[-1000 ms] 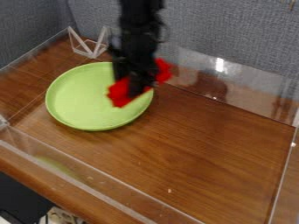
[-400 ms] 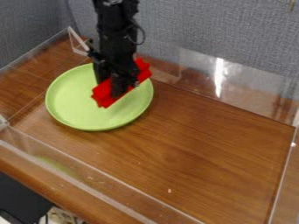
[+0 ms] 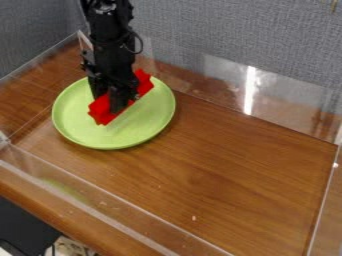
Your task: Put the red object on the green plate
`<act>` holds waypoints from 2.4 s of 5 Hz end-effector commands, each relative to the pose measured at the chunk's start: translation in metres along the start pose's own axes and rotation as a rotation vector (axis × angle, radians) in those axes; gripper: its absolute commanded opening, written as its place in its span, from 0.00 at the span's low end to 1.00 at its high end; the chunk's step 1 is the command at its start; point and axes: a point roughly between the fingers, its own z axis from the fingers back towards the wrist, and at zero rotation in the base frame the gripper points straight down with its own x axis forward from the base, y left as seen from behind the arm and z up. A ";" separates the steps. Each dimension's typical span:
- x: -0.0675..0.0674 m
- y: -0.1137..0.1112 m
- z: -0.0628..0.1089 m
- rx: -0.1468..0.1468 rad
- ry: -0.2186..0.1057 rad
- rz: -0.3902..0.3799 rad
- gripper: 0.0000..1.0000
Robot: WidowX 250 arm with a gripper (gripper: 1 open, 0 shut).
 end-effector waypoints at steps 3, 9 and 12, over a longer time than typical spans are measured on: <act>0.016 0.010 0.002 0.028 -0.040 0.154 0.00; 0.015 0.003 0.052 0.018 -0.112 0.115 1.00; 0.022 0.008 0.097 0.071 -0.123 0.174 1.00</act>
